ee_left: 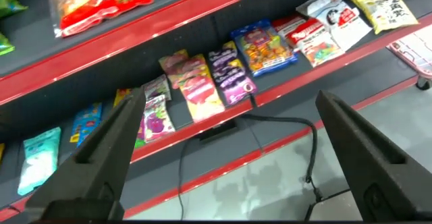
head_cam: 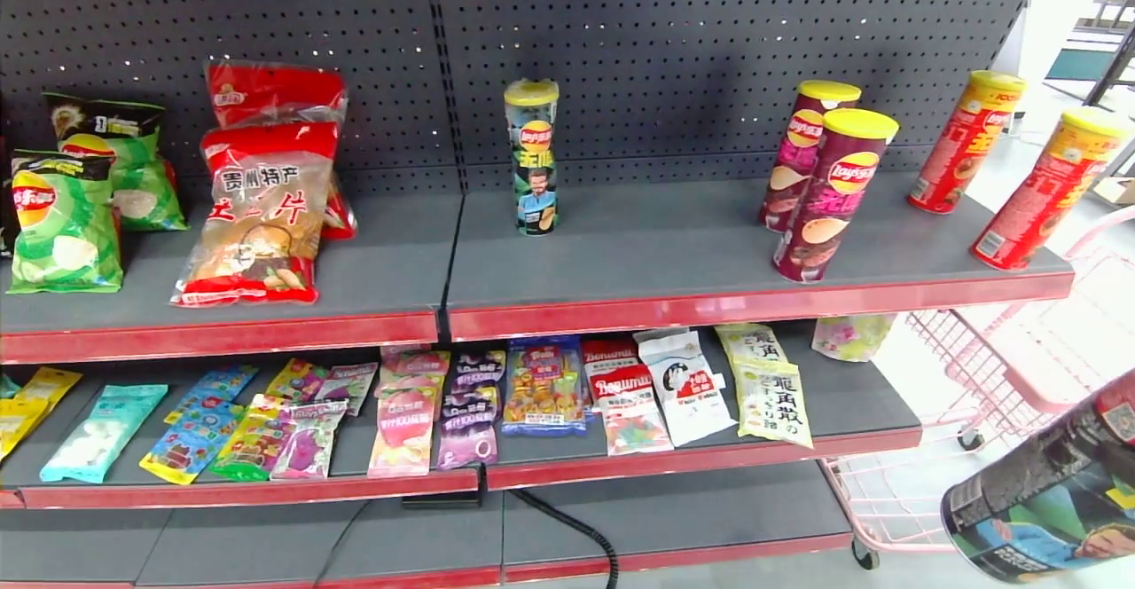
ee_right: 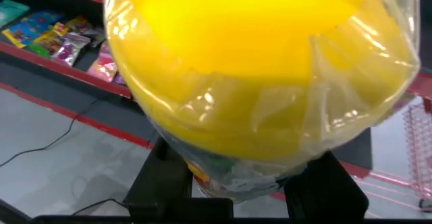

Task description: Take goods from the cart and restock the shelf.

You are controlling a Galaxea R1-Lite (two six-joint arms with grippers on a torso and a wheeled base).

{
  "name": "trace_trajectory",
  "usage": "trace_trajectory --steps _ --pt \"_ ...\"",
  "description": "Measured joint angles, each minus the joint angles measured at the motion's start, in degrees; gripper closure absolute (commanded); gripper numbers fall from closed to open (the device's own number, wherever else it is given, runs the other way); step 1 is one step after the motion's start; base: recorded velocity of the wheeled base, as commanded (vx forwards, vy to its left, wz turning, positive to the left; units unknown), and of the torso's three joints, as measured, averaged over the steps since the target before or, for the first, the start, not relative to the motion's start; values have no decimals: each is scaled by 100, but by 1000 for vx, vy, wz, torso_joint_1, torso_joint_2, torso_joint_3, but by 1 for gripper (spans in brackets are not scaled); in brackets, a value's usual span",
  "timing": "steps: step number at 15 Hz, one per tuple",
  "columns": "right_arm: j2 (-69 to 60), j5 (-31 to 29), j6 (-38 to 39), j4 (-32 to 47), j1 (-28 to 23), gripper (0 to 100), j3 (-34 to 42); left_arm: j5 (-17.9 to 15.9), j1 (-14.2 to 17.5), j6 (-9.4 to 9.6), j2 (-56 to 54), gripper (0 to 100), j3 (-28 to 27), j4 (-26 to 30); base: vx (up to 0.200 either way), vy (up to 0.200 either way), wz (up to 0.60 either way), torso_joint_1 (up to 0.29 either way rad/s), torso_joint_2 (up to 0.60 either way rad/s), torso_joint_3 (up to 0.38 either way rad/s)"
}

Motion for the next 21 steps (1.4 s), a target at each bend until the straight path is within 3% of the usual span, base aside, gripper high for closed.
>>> trace_trajectory --steps 5,14,21 --pt "55 -33 -9 -16 210 100 61 0 0 0 -2 0 -9 -13 0 200 0 2 4 5" --pt "38 27 -17 -13 224 100 91 -9 2 0 -5 0 -6 -9 0 0 0 0 0 0" --pt "55 27 -17 -13 235 100 76 -9 0 0 52 0 -6 -9 200 0 0 2 2 4"
